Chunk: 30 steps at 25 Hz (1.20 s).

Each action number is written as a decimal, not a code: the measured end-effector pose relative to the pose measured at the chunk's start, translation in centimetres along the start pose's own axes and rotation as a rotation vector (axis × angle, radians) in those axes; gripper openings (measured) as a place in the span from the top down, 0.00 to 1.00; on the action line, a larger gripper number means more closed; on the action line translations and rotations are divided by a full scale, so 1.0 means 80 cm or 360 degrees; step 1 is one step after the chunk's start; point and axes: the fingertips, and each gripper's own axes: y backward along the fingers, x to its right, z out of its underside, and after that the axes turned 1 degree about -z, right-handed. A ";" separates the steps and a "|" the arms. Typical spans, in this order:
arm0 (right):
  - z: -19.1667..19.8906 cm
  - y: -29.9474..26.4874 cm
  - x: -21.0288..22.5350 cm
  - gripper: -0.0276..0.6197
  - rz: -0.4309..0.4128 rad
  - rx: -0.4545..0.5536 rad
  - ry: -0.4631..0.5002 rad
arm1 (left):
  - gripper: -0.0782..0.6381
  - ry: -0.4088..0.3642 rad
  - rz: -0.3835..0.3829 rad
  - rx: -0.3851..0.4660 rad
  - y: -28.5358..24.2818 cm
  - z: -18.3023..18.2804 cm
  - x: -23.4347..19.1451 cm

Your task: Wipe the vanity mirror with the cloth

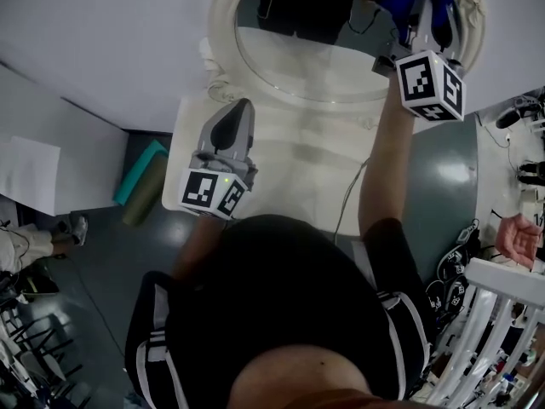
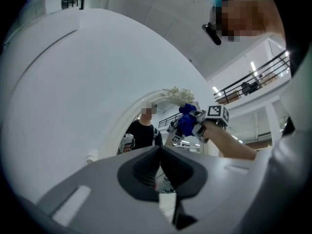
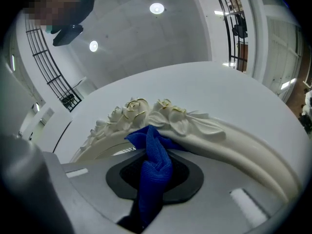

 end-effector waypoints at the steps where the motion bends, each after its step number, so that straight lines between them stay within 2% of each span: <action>1: -0.001 -0.004 -0.008 0.88 -0.0021 -0.0007 0.0022 | 0.88 0.0002 -0.0004 0.0002 0.001 0.000 0.000; 8: 0.000 -0.027 -0.068 0.88 -0.0158 -0.0064 0.0280 | 0.88 0.0008 -0.0027 0.0011 0.007 0.001 0.000; 15: 0.008 -0.039 -0.119 0.88 -0.0244 -0.0092 0.0412 | 0.88 0.0009 -0.0093 0.0012 0.021 -0.003 -0.017; 23: 0.042 -0.044 -0.189 0.88 -0.0385 -0.0163 0.0596 | 0.88 0.0019 -0.0141 0.0011 0.033 -0.004 -0.034; 30: 0.084 -0.037 -0.240 0.88 -0.0520 -0.0213 0.0854 | 0.88 0.0007 -0.0189 0.0000 0.038 -0.004 -0.052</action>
